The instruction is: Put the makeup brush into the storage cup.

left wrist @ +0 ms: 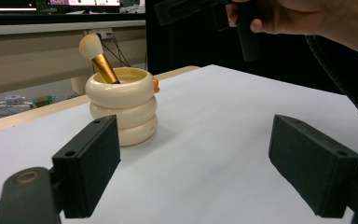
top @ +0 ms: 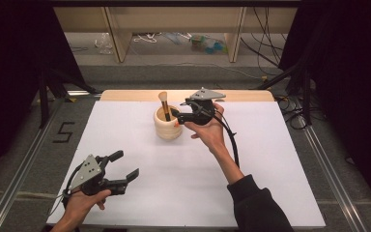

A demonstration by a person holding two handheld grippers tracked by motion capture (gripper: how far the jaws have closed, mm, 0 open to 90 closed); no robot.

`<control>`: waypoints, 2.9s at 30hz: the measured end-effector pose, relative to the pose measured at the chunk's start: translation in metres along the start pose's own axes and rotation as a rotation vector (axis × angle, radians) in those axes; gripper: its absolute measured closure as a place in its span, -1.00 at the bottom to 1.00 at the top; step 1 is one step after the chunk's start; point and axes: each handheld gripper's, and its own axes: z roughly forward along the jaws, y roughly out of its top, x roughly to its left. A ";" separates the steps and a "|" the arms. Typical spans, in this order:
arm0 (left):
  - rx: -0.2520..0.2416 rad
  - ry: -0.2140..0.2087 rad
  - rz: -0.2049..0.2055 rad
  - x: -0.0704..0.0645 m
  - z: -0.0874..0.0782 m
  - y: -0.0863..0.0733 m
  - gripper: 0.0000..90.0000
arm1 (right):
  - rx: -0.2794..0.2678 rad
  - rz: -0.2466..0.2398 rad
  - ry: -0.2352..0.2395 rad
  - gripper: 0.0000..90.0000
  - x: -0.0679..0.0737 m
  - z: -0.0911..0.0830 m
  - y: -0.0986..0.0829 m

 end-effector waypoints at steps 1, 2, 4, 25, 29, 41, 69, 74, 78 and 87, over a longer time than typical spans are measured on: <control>0.000 -0.001 0.000 0.000 0.000 0.000 -0.63 | -0.001 0.008 0.009 -0.31 0.000 -0.001 -0.001; 0.001 -0.002 -0.001 0.000 0.000 0.000 -0.63 | -0.001 0.007 0.002 -0.32 0.001 -0.001 -0.002; -0.002 -0.003 -0.004 0.000 -0.001 0.000 -0.63 | 0.004 -0.002 0.006 -0.32 0.002 -0.002 -0.004; 0.008 -0.010 -0.010 -0.002 0.000 0.000 -0.63 | -0.018 0.007 0.017 -0.42 0.005 -0.034 -0.016; 0.008 -0.013 -0.008 -0.003 0.000 0.000 -0.63 | -0.017 0.014 0.024 -0.42 0.007 -0.038 -0.020; 0.007 -0.002 0.004 -0.002 0.000 0.000 -0.63 | -0.025 0.005 0.014 -0.42 0.010 -0.047 -0.026; 0.008 0.006 0.021 -0.001 0.000 0.000 -0.63 | -0.032 0.015 0.018 -0.43 0.012 -0.076 -0.042; 0.003 0.012 0.006 -0.001 0.000 0.000 -0.63 | -0.021 0.014 0.012 -0.43 0.014 -0.080 -0.046; 0.012 0.007 0.023 -0.001 0.001 0.000 -0.63 | -0.019 0.018 0.024 -0.43 0.016 -0.082 -0.051; 0.009 0.009 0.016 -0.001 0.001 0.000 -0.63 | -0.026 0.015 0.022 -0.44 0.019 -0.093 -0.059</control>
